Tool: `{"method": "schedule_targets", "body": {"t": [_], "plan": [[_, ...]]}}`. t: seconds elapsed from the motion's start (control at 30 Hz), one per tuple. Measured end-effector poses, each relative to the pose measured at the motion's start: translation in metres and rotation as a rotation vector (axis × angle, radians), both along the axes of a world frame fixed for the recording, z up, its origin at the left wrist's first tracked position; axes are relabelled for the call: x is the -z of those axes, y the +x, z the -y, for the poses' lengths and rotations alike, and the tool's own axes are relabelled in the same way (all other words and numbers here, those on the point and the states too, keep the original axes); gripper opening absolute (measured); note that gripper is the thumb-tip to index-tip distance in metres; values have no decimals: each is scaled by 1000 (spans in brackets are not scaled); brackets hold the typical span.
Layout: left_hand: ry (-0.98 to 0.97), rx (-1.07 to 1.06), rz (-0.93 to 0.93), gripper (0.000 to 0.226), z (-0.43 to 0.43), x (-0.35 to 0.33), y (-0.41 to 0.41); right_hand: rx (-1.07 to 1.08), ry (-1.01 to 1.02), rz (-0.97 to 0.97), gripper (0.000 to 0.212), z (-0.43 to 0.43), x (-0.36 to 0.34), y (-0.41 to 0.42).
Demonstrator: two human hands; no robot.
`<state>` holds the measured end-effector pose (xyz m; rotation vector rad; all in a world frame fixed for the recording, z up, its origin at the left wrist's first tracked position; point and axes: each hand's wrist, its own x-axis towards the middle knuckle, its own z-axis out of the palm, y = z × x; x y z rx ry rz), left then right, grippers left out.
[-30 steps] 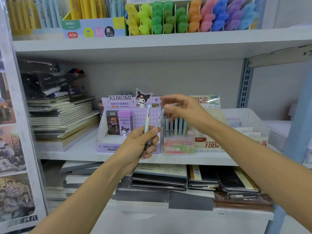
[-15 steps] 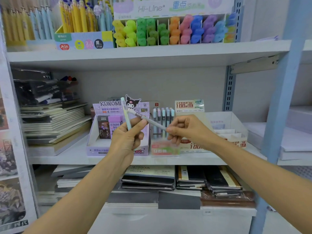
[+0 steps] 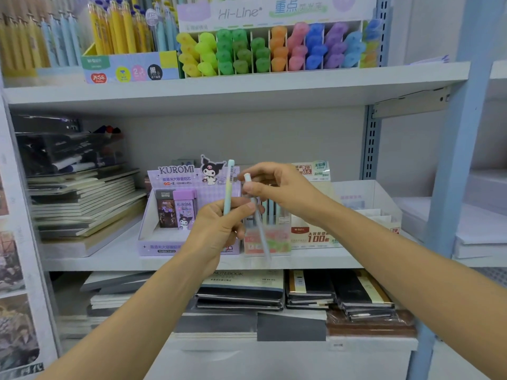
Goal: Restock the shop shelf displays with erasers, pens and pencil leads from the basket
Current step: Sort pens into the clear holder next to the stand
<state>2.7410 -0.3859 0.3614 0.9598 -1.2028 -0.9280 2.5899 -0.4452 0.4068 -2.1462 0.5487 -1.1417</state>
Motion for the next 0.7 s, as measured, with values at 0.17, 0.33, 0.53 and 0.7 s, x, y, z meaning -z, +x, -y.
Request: {"method": "schedule_targets", "body": {"t": [0.17, 0.33, 0.53, 0.7], "plan": [[33, 7, -76, 17, 3, -6, 11, 132, 3, 252, 11, 11, -21, -15], [36, 60, -99, 31, 8, -3, 21, 388, -67, 354, 7, 34, -24, -29], [-2, 102, 16, 27, 8, 14, 26, 432, -69, 144, 12, 51, 13, -8], [-3, 135, 30, 26, 8, 20, 35, 399, -107, -9, 10, 56, 7, -9]]}}
